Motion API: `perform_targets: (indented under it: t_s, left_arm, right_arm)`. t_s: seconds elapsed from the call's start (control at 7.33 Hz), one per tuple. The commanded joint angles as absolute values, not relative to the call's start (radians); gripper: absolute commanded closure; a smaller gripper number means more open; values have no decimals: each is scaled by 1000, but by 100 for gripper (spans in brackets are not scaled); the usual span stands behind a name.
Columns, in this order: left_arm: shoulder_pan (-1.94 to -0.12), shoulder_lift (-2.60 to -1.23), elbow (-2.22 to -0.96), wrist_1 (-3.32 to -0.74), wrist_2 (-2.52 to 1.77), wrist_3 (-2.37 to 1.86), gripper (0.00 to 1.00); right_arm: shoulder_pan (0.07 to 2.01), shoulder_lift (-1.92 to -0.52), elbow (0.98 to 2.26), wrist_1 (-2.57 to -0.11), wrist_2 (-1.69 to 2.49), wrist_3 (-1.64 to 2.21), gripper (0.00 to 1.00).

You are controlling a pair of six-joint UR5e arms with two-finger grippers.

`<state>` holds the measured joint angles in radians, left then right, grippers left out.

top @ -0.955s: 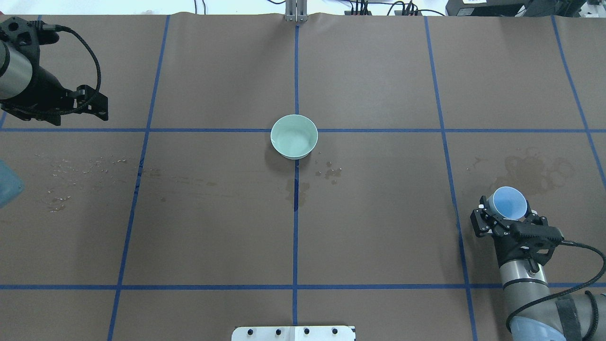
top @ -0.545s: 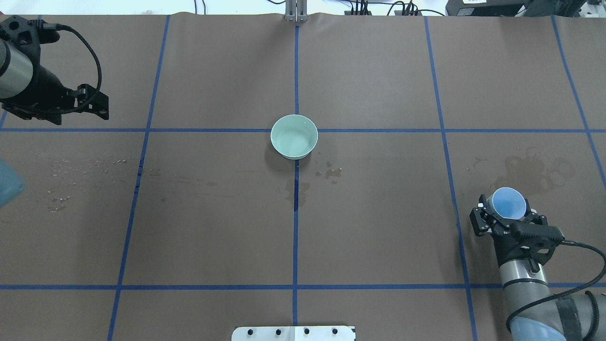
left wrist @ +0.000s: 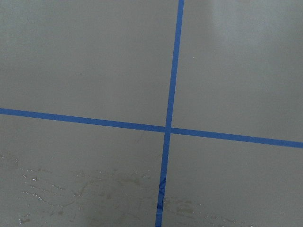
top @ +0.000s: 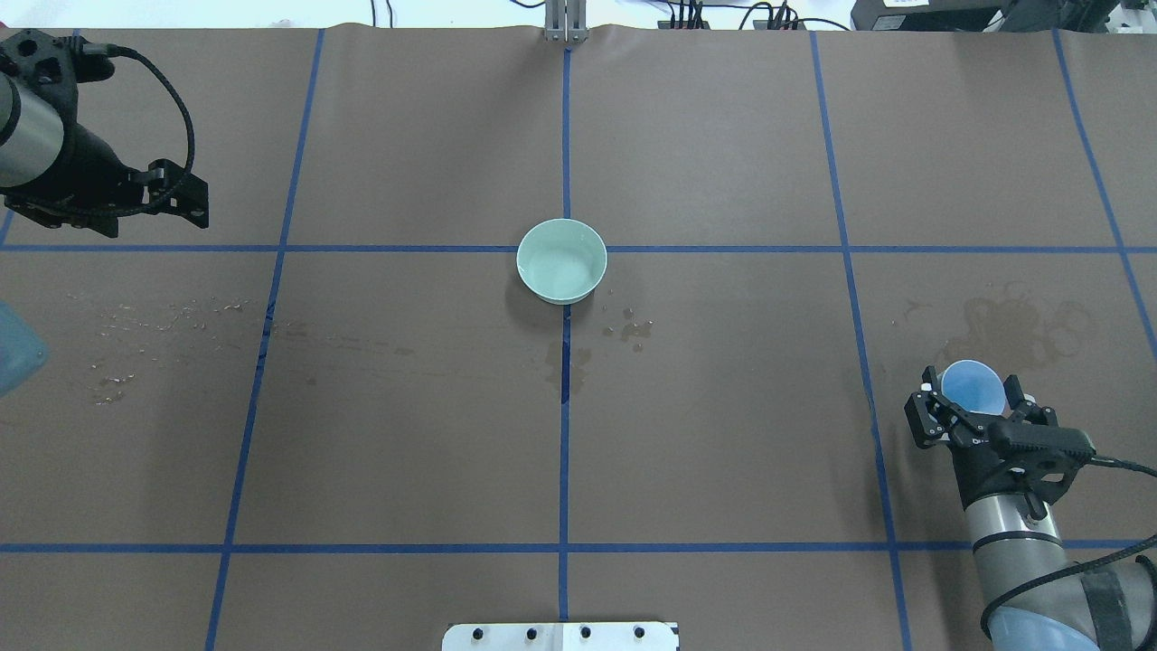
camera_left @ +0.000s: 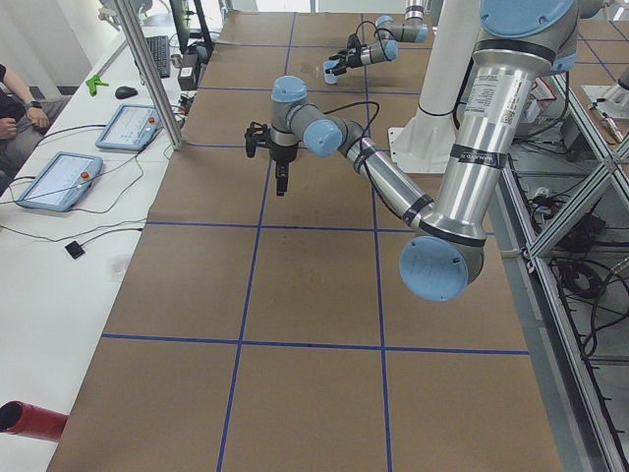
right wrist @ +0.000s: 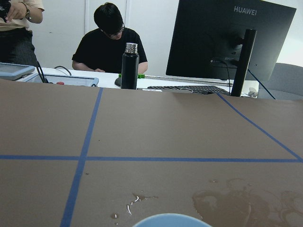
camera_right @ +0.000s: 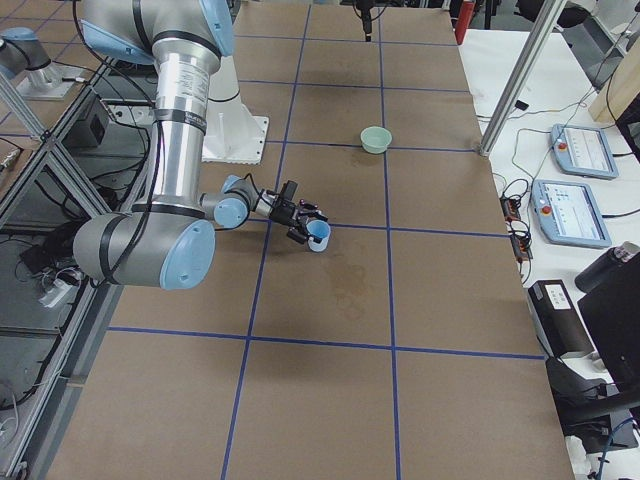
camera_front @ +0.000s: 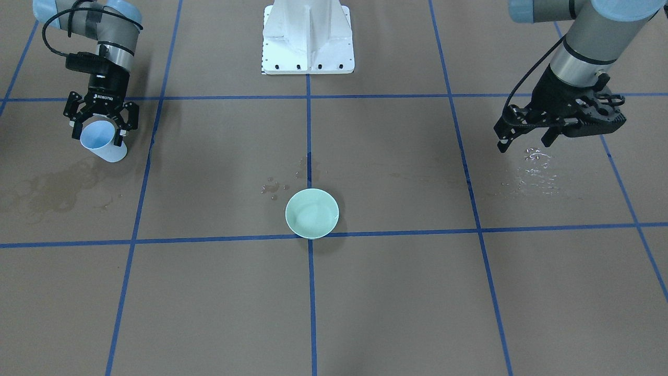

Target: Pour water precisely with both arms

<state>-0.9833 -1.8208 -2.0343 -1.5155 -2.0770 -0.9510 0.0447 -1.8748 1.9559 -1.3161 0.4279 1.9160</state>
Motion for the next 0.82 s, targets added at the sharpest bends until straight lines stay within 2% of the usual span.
perform_targets:
  t_s: [0.0,0.41,0.68]
  left_arm:
    - [-983,-1821,-2034,-1516,-2077,-953,0]
    - [-982,-1822,-2034,-1516,-2077,-953,0]
    - [-980,-1825,-2034,-1516,-2077,-953,0]
  right_arm:
    - [46,-1911,2029,-1316,428,1907,1]
    - [67,-1936,2138,-1318,445,1809,1]
    - [211,-1895,2230,-1316,580,1528,1]
